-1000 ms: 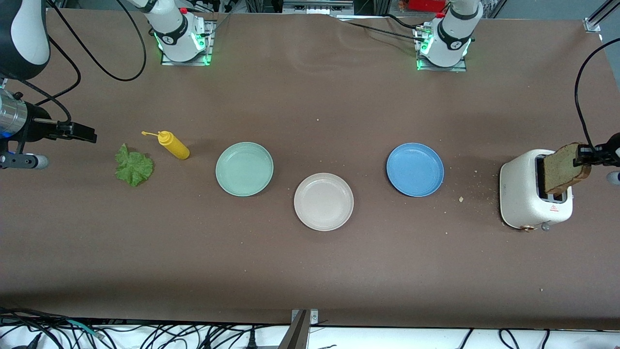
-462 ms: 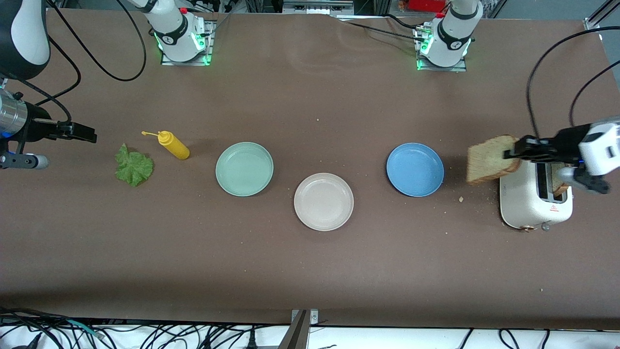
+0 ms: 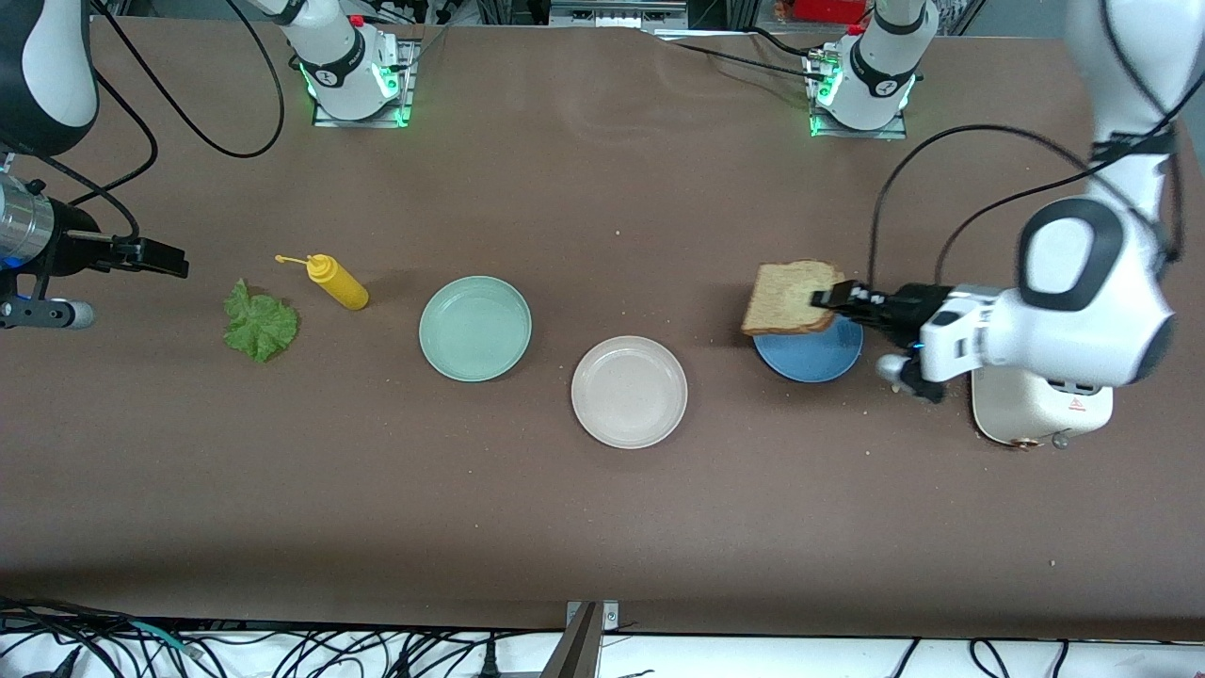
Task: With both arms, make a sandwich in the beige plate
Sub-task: 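Carry the toast to the beige plate and release it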
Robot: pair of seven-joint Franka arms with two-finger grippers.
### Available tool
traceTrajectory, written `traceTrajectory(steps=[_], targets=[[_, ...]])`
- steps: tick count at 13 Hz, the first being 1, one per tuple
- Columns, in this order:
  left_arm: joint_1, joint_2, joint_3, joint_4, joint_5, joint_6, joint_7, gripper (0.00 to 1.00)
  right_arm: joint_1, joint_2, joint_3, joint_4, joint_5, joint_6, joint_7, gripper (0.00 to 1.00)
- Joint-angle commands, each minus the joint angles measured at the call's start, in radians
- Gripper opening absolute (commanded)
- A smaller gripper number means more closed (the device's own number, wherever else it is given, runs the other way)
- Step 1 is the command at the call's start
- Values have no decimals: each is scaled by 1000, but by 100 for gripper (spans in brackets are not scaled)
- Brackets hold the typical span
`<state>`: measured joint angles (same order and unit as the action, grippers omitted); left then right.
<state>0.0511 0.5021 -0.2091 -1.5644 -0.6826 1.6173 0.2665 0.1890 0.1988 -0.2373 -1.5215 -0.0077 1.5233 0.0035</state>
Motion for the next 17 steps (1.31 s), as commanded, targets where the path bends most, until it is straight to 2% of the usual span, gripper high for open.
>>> traceTrajectory(steps=[1,3,9,13,17], targets=[[-66,67,10,33,-113,94,-55,0,-2,-9,1,-6,6,0,3,100],[-114,120,10,35,-246,220,-41,0,-2,-9,1,-8,6,0,6,100],[-241,216,10,33,-386,492,-41,0,-2,-9,1,-8,6,-2,6,100],[-303,242,10,32,-411,616,-39,0,-2,-9,1,-8,6,-3,6,100],[-316,268,11,30,-397,662,-35,0,-2,-9,1,-8,6,-3,6,100]])
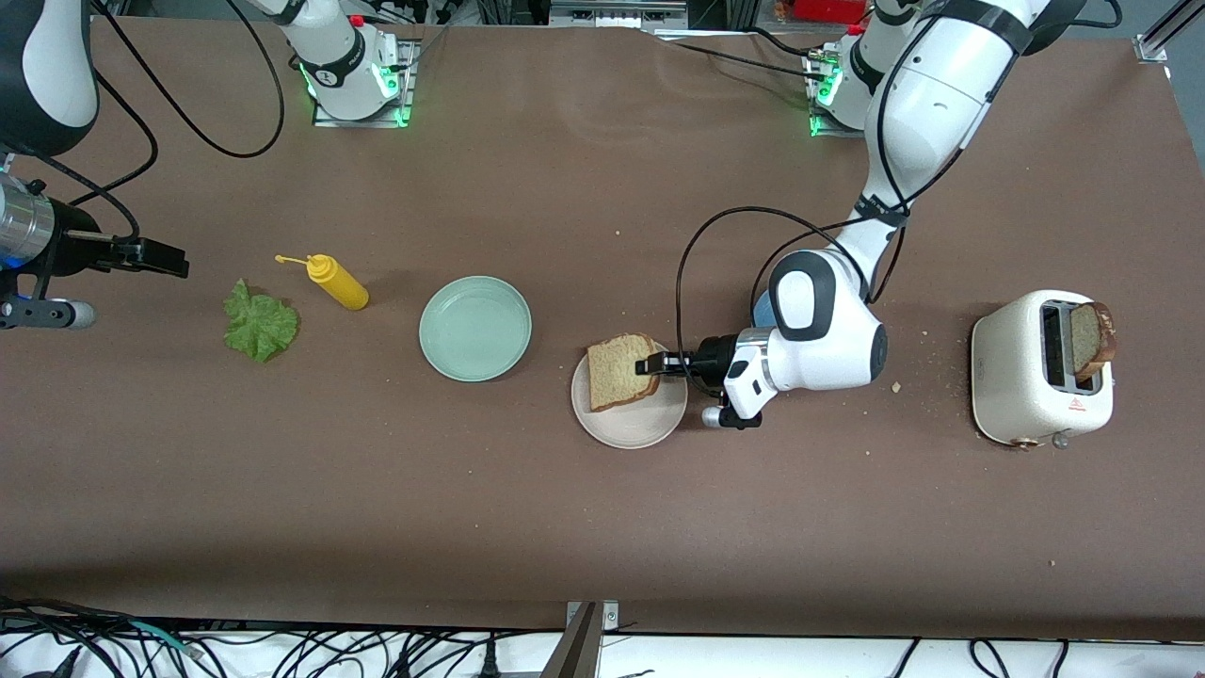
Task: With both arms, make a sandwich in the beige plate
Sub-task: 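Carry the toast to the beige plate and release it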
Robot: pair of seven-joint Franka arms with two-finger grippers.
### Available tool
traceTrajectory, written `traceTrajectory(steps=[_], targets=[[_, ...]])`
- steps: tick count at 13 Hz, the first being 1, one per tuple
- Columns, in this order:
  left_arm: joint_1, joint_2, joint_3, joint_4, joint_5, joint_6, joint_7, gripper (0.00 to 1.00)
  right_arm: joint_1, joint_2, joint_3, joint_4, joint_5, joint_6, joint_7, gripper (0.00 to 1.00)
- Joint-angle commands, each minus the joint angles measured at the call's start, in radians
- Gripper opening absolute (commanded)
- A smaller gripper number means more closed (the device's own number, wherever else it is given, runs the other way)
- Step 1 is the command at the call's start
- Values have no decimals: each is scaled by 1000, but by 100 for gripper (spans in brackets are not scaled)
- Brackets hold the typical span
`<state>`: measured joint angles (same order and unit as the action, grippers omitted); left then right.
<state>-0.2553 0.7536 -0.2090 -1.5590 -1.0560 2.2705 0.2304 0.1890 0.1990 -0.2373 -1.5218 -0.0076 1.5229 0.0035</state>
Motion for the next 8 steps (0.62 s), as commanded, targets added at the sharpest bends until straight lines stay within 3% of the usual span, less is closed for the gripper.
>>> traceTrajectory(steps=[1,2,8], targets=[[-12,23,14,24,-21,12,26,60,-2,-9,1,-8,6,-3,6,100],[-12,24,14,11,-22,53,61,100,-2,-9,1,-8,6,-3,6,100],[-22,13,16,-52,-22,286,55,100,-2,-9,1,-8,6,-3,4,100]])
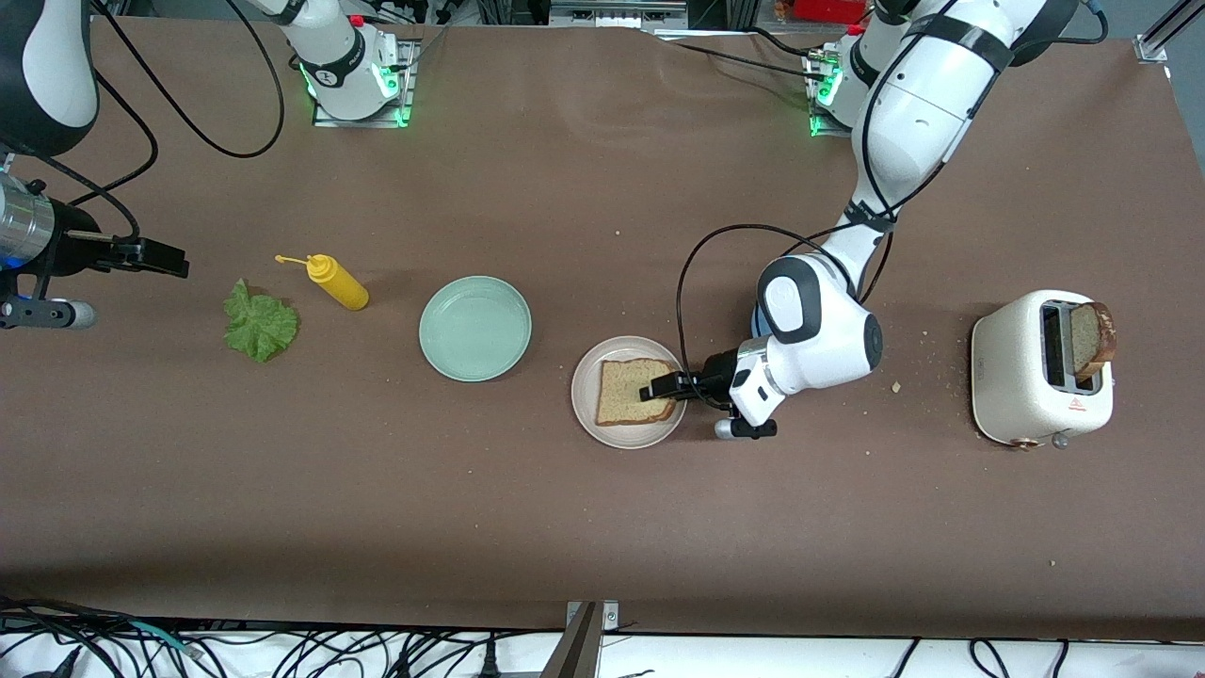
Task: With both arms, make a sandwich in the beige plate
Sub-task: 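Carry the toast to the beige plate and release it, then move the left gripper back above the toaster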
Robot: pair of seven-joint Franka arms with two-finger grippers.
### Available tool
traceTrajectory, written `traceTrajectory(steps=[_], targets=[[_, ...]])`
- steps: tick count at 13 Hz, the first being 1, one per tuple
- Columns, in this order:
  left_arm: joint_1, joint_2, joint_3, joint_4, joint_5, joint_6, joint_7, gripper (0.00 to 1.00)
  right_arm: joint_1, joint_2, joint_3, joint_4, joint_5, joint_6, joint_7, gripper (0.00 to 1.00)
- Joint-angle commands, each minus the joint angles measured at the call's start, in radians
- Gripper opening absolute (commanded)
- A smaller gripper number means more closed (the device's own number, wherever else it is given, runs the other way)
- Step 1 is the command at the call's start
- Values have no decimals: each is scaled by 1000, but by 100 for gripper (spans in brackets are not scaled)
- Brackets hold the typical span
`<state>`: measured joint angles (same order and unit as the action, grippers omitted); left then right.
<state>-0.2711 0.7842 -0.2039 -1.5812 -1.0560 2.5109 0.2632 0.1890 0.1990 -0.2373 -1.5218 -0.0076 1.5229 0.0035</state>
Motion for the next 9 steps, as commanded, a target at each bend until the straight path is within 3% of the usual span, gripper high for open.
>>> traceTrajectory(steps=[1,9], targets=[[0,-19,14,-31,-22,49,21,100,-2,-9,1,-8,6,-3,6,100],[6,-195,182,-179,-13,48,31,100,-2,-9,1,-8,6,-3,7,100]])
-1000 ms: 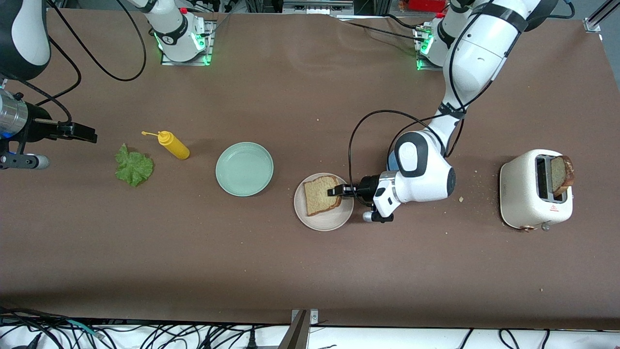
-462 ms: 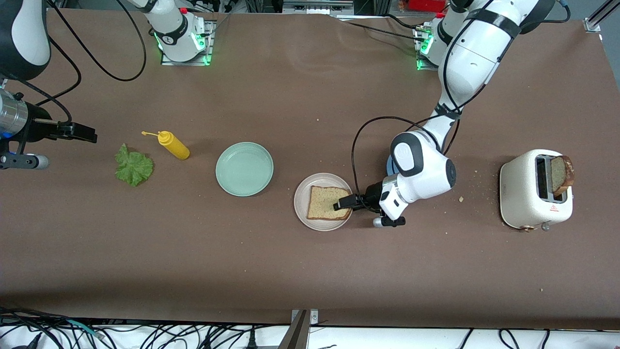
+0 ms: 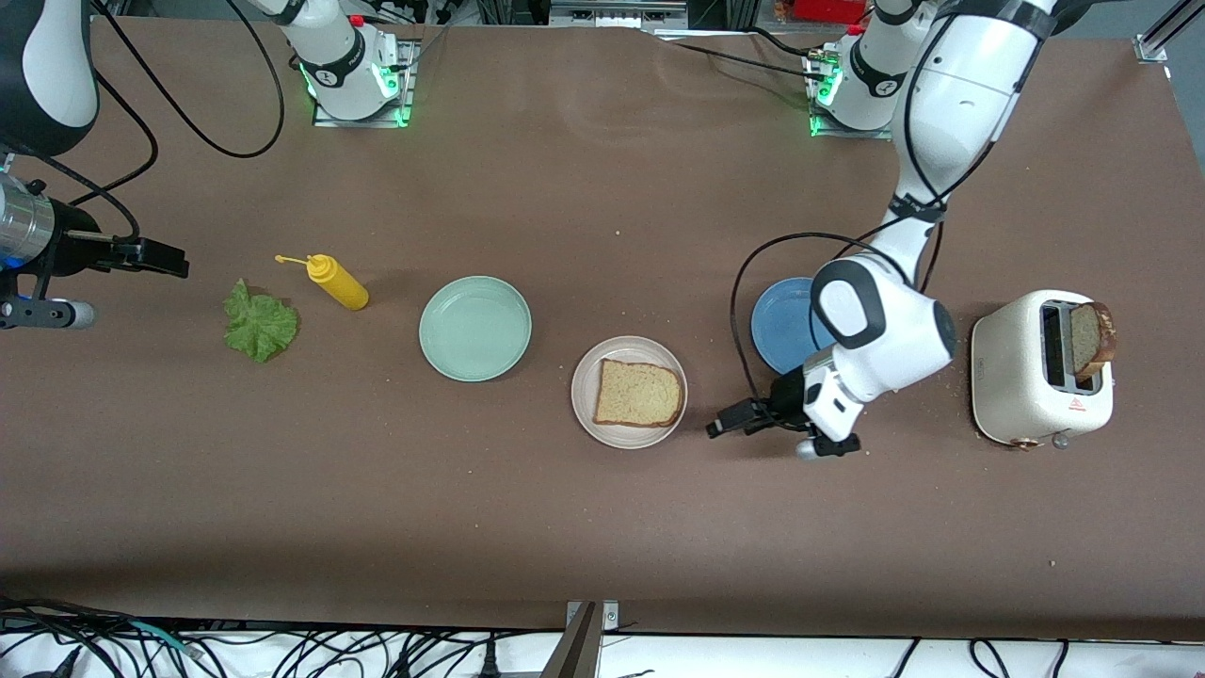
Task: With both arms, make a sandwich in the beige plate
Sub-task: 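Move the left gripper back above the toaster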
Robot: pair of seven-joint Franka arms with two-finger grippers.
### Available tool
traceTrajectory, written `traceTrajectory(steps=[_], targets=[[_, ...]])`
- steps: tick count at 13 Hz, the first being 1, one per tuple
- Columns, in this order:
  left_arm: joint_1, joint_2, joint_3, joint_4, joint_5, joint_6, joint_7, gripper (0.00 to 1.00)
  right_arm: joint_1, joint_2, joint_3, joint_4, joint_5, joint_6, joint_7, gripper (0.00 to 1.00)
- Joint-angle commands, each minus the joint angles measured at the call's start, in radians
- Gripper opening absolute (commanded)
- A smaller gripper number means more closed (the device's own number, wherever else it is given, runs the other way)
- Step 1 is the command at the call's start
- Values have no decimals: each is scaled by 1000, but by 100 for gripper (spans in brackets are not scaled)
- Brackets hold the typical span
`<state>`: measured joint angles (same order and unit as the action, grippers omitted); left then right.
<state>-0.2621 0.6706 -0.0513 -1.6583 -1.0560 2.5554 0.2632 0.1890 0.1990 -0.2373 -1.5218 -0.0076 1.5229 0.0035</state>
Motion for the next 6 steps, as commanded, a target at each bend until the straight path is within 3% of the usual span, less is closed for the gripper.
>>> traceTrajectory(steps=[1,3,6], targets=[[-3,-112,53,-129,31,-6,30,100,-2,-9,1,-8,6,-3,6,100],[9,-140,88,-136,175,-48,22,100,-2,-9,1,-8,6,-3,7,100],[30,-187,184,-127,387,-240,21,100,-2,-9,1,-8,6,-3,6,100]])
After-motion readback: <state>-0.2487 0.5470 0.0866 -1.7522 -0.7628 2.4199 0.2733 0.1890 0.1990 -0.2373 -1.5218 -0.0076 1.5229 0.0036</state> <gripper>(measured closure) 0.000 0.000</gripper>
